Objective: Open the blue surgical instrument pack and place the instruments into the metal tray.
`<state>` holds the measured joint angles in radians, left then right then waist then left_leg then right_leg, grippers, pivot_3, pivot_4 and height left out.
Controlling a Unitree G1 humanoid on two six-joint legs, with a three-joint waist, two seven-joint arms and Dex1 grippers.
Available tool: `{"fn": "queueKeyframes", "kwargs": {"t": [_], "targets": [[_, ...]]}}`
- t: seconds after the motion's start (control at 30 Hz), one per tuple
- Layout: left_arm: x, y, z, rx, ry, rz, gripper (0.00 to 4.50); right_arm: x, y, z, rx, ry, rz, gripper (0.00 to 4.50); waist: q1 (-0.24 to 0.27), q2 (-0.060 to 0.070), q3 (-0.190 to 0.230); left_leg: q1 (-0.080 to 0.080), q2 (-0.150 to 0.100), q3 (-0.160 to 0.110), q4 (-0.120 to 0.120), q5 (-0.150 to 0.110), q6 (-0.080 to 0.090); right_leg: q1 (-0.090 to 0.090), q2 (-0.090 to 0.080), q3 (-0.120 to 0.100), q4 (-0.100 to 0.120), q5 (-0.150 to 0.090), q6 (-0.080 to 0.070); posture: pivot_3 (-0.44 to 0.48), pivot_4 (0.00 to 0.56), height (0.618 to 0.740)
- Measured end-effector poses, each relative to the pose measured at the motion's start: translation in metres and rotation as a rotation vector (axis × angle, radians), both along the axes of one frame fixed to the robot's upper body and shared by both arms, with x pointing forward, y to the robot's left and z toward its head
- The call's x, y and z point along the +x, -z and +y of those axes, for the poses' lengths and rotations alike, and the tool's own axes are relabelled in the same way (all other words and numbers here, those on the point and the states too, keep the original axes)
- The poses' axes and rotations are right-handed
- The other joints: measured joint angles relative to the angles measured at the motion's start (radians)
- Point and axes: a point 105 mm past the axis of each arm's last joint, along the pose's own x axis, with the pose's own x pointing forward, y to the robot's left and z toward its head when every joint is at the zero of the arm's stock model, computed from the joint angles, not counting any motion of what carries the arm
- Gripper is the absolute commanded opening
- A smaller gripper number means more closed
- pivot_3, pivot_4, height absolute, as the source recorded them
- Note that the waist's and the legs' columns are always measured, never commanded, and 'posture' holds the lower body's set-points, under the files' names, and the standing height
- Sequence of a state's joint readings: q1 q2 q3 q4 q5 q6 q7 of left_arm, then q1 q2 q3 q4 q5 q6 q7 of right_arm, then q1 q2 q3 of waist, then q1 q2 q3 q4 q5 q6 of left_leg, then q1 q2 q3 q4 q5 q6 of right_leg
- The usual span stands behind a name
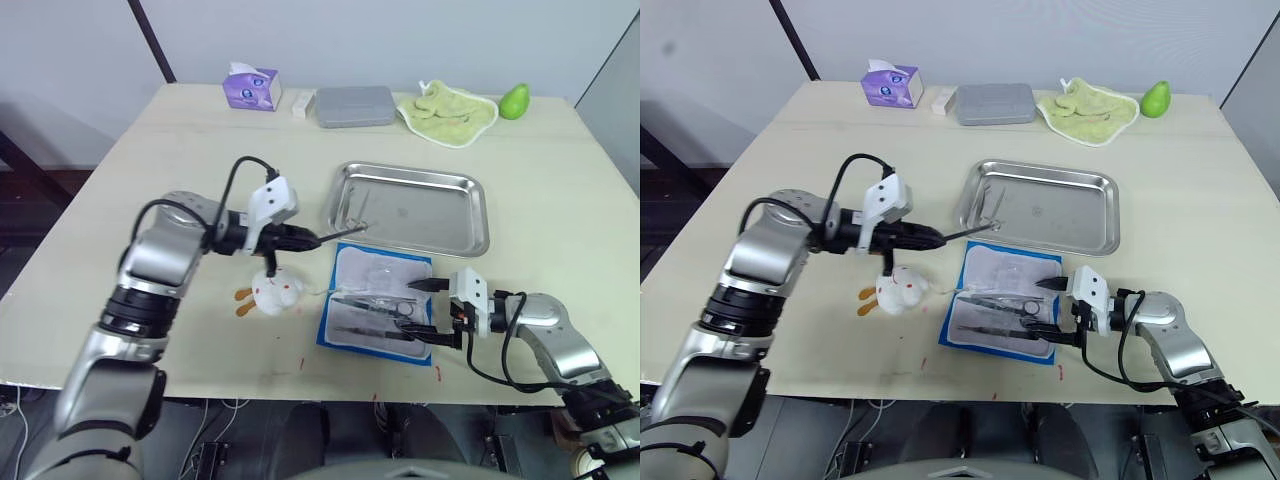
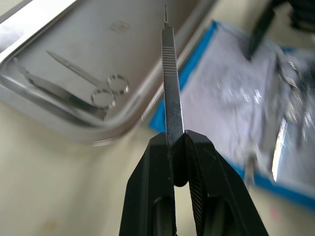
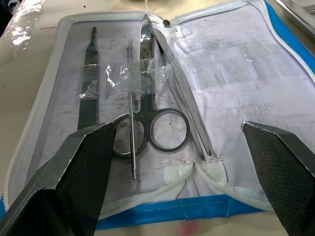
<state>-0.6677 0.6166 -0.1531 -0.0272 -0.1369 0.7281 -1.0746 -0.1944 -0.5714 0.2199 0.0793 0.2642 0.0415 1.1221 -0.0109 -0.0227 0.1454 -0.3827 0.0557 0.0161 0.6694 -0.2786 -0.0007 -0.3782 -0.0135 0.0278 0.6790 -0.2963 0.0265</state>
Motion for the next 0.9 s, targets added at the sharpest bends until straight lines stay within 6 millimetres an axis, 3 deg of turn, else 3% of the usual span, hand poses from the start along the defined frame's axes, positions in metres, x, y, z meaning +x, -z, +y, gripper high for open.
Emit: {"fn": "queueKeyframes", "kwargs": {"t": [0.2,0.37,0.6,0.9], "targets": [[0.026,0.0,-0.026,-0.085,-0.293,0.006,0.04,0.0,0.0,-0.001,-0.004,-0.001,0.0,4.5,0.002,0.0,0.0,0.0,-0.001,0.0,0.0,0.0,0.0,0.0,-0.001,0.0,0.0,0.0,0.0,0.0,0.15,0.74],[0.038,-0.001,-0.046,-0.104,-0.464,0.04,0.04,0.0,0.0,-0.002,-0.006,0.0,0.001,4.5,0.003,0.0,0.0,0.0,-0.001,-0.001,0.0,0.0,0.0,0.0,-0.001,0.0,0.0,0.0,0.0,0.0,0.15,0.74],[0.046,-0.001,-0.092,-0.164,-0.639,0.168,0.04,0.0,-0.001,-0.002,-0.01,-0.004,-0.001,4.5,0.003,0.0,0.0,0.0,-0.002,0.0,0.0,0.0,0.0,0.0,-0.002,0.0,0.0,0.0,0.0,0.0,0.15,0.74],[0.05,0.012,-0.104,-0.1,-0.77,0.233,0.04,0.002,-0.003,-0.001,-0.013,-0.009,0.001,4.5,0.0,0.0,0.0,0.0,-0.002,0.0,-0.001,0.003,-0.005,0.0,-0.002,0.001,0.0,0.0,0.001,0.0,0.15,0.74]]}}
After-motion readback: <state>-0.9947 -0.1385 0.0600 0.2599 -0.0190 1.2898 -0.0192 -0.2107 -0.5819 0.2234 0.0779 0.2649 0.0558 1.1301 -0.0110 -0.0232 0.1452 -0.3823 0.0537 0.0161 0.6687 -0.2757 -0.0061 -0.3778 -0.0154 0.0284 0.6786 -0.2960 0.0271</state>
